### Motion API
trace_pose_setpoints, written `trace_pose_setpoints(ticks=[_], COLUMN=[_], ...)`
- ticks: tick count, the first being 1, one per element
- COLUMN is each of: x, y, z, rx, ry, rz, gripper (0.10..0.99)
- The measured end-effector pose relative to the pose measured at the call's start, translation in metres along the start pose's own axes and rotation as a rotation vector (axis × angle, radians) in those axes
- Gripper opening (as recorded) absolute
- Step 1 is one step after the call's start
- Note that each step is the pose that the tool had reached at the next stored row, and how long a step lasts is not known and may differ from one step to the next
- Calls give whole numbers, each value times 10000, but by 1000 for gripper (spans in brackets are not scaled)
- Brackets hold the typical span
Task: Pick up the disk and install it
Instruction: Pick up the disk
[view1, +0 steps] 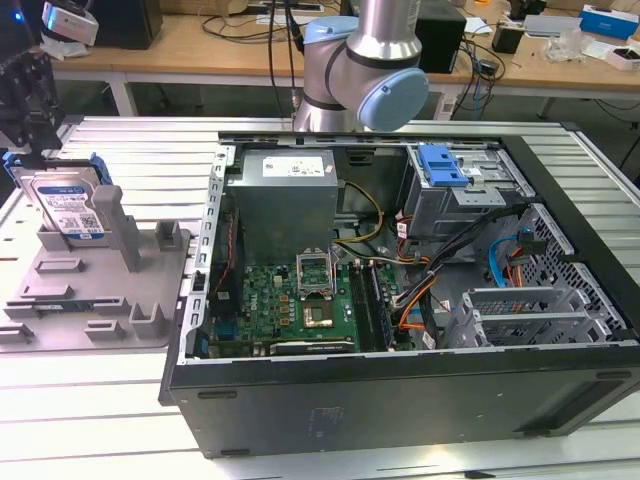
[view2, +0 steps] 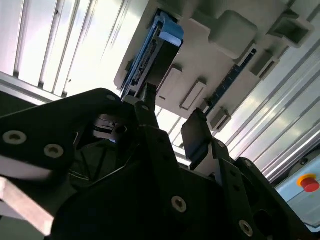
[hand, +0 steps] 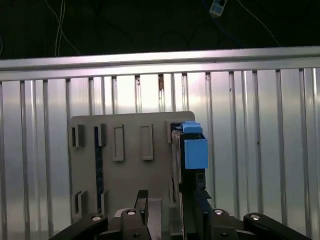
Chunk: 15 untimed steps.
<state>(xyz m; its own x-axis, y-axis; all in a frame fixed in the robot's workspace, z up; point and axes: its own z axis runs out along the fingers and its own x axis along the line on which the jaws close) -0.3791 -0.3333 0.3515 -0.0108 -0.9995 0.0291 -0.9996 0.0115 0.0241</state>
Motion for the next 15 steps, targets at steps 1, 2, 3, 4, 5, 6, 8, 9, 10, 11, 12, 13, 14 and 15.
trace_pose_setpoints(ticks=[1,2,3,4,5,6,8,9,10,11,12,13,14,15], x=[-2,-2,-2,-2,-2,-2,-3,-4,-4,-4,-5,-7,-10,-11], y=[0,0,0,0,0,0,1,0,1,1,1,-1,0,1], z=[3,4,4,4,4,4,4,4,4,4,4,4,4,4], rx=[33,54,71,72,71,70,71,69,65,56,50,48,42,40], ry=[3,11,32,33,34,34,35,34,31,25,20,18,15,14], rz=[-167,-207,-215,-216,-216,-216,-215,-150,-22,250,457,579,736,788], gripper=[482,482,482,482,482,482,482,482,482,482,482,482,482,482])
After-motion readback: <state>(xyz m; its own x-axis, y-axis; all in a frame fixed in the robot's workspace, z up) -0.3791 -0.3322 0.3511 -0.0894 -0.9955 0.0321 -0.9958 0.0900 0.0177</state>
